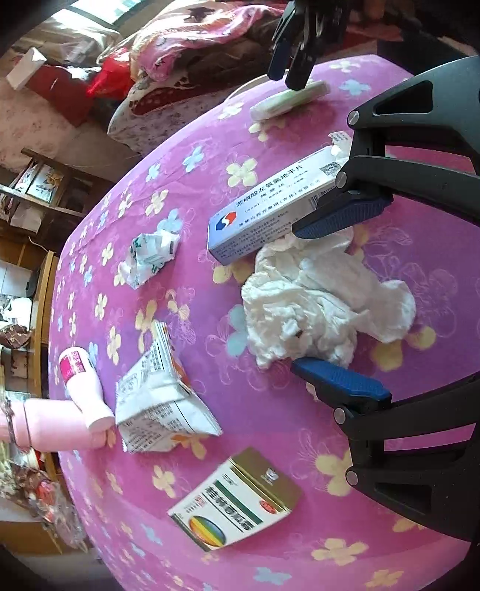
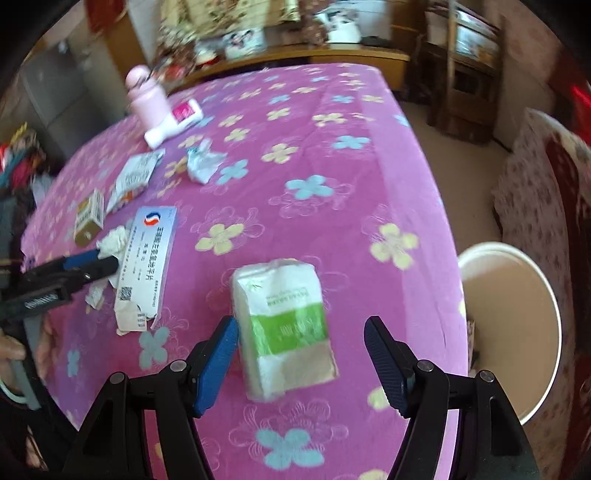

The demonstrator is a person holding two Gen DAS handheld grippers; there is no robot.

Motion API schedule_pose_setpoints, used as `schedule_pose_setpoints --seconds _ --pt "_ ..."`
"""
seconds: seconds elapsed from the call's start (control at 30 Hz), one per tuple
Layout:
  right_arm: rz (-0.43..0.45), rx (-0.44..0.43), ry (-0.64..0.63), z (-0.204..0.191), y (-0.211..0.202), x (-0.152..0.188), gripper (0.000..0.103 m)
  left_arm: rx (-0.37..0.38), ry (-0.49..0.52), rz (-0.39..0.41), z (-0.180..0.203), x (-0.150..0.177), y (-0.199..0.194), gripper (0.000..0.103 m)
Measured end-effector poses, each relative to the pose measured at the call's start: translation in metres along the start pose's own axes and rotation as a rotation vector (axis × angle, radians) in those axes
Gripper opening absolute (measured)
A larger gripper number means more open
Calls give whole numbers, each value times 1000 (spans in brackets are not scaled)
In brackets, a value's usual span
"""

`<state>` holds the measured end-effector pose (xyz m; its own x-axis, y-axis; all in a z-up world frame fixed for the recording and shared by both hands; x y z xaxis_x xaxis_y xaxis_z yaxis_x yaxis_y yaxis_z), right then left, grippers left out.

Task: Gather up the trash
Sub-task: 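Grasp the white tissue with the left tool while the right grasps the green-labelled tissue pack, then lift and carry the tissue and tissue pack over the white bucket with both tools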

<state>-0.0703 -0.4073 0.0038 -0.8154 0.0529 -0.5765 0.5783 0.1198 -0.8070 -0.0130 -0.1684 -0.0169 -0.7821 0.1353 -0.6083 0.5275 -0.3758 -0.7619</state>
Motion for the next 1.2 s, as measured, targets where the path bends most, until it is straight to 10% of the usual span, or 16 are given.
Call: schedule_pose_setpoints --seconds 0.1,0.2,0.27,0.4,0.5,0.63,1.2 --pt "22 7 14 -2 -2 1 74 -11 28 11 5 2 2 63" --pt "11 2 25 -8 7 1 75 -49 61 24 8 5 1 22" --pt "-5 -4 22 -12 15 4 75 -23 36 10 4 7 -2 14" --pt "6 17 -19 -23 25 9 74 -12 -21 31 -8 6 -21 13" --pt "37 44 -32 -24 24 10 48 -8 -36 80 -12 1 -47 13" --pt "49 -4 -3 -22 15 9 42 -4 -20 126 -5 -4 -73 13" --pt "184 -56 32 -14 -57 7 41 109 81 140 102 -3 -79 13"
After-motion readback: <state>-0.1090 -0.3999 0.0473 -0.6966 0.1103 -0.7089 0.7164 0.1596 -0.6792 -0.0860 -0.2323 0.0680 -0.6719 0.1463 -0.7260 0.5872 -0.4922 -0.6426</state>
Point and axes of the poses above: each gripper's, at about its wrist camera, not at the fingertips, and y roughly the way its jaws point, z to its right, x to its underside, the point moved 5 cm from there along y, roughly the way its jaws point, and after that the axes turned 7 degrees about z, right-handed, at the moved point
